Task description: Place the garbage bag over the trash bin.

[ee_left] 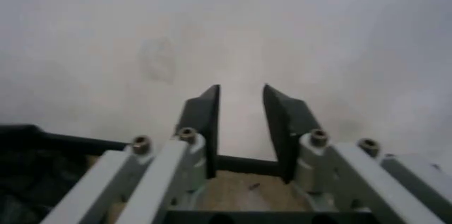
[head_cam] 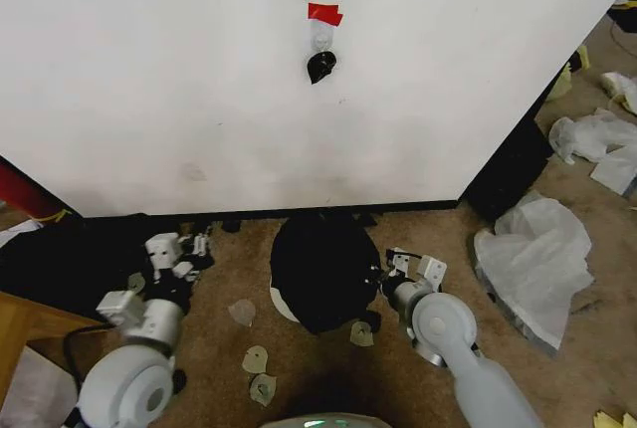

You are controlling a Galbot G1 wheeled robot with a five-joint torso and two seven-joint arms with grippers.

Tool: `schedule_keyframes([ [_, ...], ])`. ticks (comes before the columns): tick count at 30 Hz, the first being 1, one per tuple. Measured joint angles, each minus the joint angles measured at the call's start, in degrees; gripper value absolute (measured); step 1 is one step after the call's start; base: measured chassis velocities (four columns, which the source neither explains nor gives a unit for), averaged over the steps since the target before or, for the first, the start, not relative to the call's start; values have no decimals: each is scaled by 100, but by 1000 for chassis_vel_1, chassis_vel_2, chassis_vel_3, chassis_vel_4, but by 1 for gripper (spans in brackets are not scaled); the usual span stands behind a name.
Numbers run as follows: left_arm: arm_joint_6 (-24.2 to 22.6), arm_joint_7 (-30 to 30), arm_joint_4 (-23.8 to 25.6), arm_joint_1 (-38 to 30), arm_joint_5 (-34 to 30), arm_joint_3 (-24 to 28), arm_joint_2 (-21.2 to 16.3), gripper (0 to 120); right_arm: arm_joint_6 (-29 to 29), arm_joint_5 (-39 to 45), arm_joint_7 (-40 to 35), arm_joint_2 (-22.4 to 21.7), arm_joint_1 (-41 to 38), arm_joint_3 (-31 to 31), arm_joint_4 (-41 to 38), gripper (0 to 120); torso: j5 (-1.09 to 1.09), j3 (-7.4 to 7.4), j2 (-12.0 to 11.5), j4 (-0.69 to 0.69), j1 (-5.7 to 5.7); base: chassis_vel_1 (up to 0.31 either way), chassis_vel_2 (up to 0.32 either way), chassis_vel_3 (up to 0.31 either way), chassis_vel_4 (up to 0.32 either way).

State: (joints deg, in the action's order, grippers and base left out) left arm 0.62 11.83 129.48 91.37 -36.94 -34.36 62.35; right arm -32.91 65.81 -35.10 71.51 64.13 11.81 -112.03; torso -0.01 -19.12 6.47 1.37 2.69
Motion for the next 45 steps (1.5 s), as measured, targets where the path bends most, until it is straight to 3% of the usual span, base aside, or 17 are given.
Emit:
schedule_keyframes([
  [2, 375, -157, -56, 273, 378, -175, 108, 39, -18, -20, 1, 16, -8, -33, 17, 0, 1, 0, 0, 0, 0, 0, 0, 0, 0],
  [7, 775, -228, -180, 601, 766, -338, 396, 56, -21, -85, 1, 36, -38, -65, 69, 0, 0, 0, 0, -1, -1, 0, 0, 0, 0],
  [19, 773, -145, -86, 651, 969, -147, 703, 97, -58, -323, -32, 0, -35, -151, -56, 1, 2, -1, 0, -2, 1, 0, 0, 0, 0],
  [25, 708, -97, -51, 637, 970, -58, 732, 100, -41, -366, 106, -3, 3, -90, -91, 18, 2, -1, 0, -2, 1, 0, 0, 0, 0],
  [32, 636, -38, -5, 626, 984, -18, 751, 100, 44, -391, 389, 6, 82, -30, -181, 50, 2, -1, 0, -2, 0, 0, 0, 0, 0],
  [40, 619, -27, 1, 636, 984, 20, 780, 100, 123, -449, 669, -8, 205, 15, -271, 73, 1, -1, 0, -1, 0, 0, 0, 0, 0],
  [45, 616, -22, 23, 661, 999, 47, 788, 100, 282, -621, 980, -49, 323, 59, -290, 94, 1, -1, 0, -1, 0, 0, 0, 0, 0],
])
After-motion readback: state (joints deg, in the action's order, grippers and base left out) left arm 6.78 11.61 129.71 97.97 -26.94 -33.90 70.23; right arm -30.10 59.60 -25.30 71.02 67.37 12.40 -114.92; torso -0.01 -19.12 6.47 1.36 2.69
